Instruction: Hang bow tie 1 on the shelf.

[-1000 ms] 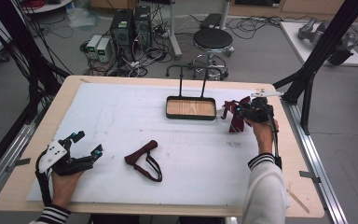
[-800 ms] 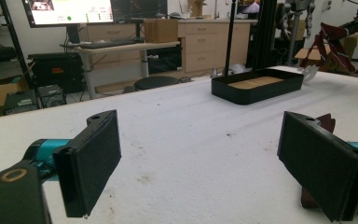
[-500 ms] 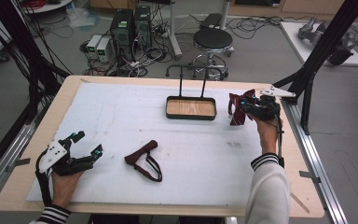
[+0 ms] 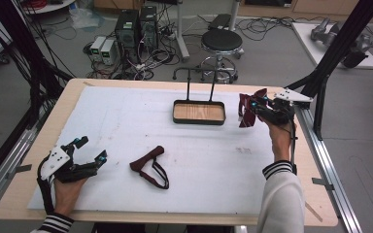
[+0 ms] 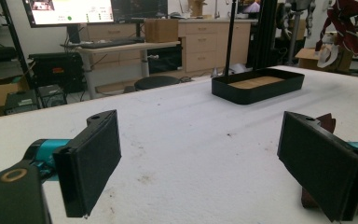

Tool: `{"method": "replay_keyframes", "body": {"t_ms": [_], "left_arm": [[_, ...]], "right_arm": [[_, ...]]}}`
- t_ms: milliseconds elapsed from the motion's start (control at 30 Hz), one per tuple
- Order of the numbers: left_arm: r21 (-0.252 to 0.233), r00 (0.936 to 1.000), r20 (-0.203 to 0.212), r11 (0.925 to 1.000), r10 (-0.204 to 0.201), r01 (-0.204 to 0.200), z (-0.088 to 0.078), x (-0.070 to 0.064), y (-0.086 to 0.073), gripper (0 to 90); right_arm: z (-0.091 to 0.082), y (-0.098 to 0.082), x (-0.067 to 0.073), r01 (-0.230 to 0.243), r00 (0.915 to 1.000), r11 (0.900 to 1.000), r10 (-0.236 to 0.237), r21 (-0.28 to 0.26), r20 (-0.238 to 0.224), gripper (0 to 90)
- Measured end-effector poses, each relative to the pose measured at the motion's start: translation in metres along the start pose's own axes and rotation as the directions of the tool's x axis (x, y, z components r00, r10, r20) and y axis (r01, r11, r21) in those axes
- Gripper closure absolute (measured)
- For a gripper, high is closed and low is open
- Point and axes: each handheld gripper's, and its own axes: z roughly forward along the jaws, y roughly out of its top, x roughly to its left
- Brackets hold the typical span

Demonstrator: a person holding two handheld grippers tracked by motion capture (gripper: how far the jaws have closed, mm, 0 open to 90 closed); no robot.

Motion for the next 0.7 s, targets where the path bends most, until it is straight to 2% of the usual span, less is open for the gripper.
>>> {"method": "replay_keyframes", "body": {"t_ms": [267,433,700], "left_arm": [[0.0,1.0,-0.001,1.0,0.0,0.0,0.0,0.0,0.0,13.5],[0.0,1.0,0.0,1.0,0.001,-0.001,0.0,0.0,0.0,13.5],[0.001,1.0,-0.001,1.0,0.001,-0.001,0.0,0.0,0.0,13.5]], "right_arm": [[-0.011,0.007,0.003,0.019,0.9996,0.999,-0.019,-0.038,0.019,67.5],[-0.016,0.011,0.003,0.009,0.9997,0.999,-0.008,-0.044,0.022,67.6],[-0.014,0.038,0.013,0.049,0.9988,0.997,-0.049,-0.059,-0.001,67.5]]}}
